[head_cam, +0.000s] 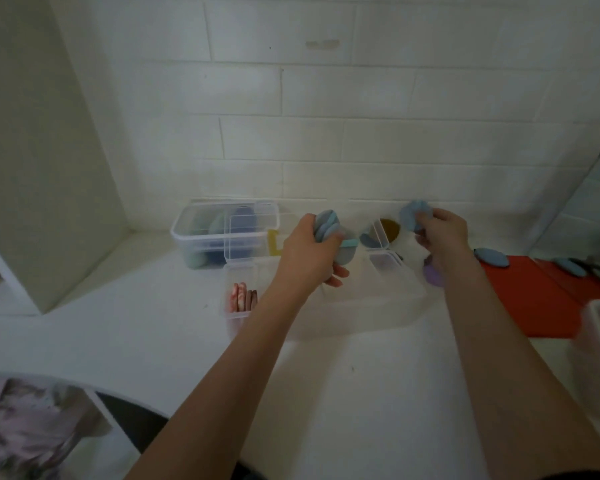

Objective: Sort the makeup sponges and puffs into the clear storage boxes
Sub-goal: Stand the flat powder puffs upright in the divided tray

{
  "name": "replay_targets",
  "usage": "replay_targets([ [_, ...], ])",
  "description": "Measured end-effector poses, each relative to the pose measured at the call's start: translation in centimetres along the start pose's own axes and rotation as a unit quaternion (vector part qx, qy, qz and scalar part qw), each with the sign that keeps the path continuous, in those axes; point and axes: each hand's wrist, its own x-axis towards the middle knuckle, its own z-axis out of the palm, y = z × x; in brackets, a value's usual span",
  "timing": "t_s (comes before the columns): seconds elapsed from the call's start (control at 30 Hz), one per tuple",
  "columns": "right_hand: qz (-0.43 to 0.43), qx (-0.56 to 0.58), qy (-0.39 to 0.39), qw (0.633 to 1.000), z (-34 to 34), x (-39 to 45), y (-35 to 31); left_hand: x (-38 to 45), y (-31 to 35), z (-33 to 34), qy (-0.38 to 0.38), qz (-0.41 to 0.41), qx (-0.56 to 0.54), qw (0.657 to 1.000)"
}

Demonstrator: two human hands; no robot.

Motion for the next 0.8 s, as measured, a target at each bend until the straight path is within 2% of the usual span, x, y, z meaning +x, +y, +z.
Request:
replay_targets([
  [0.03,0.019,0.046,-0.021,0.999,-0.1,-1.0,-1.0,-0.1,0.1,0.0,0.004,-0.002,-0.004,1.000],
  [0.1,0.020,0.063,-0.097,0.993,0.0,-3.2,-2.7,-0.3,0.4,0.0,0.009,-0.007,-0.023,1.000],
  [0.23,-0.059,0.024,-0.211,0.975,1.0,-8.2,-5.0,-1.2,1.4,-1.3,0.046,-0.012,-0.097,0.994],
  [0.37,-0.104,0.002,-0.324,0.940,2.2,-11.7,-6.1,-2.2,2.4,-4.6,0.114,0.026,-0.095,0.989],
  [0.43,-0.160,-0.065,-0.370,0.913,3.0,-13.1,-6.6,-2.7,2.4,-6.3,0.134,0.047,-0.093,0.985],
  [0.53,-0.246,-0.233,-0.433,0.835,4.4,-14.5,-7.5,-3.5,1.3,-7.1,0.137,0.046,-0.102,0.984],
  [0.6,-0.259,-0.301,-0.462,0.793,5.3,-15.4,-8.0,-3.6,0.5,-7.1,0.130,0.042,-0.114,0.984],
  [0.67,-0.289,-0.342,-0.461,0.766,6.1,-16.2,-8.4,-3.4,0.4,-7.3,0.133,0.031,-0.133,0.982],
  [0.8,-0.331,-0.322,-0.436,0.772,6.8,-17.4,-9.4,-3.1,0.0,-7.8,0.132,0.019,-0.163,0.978],
])
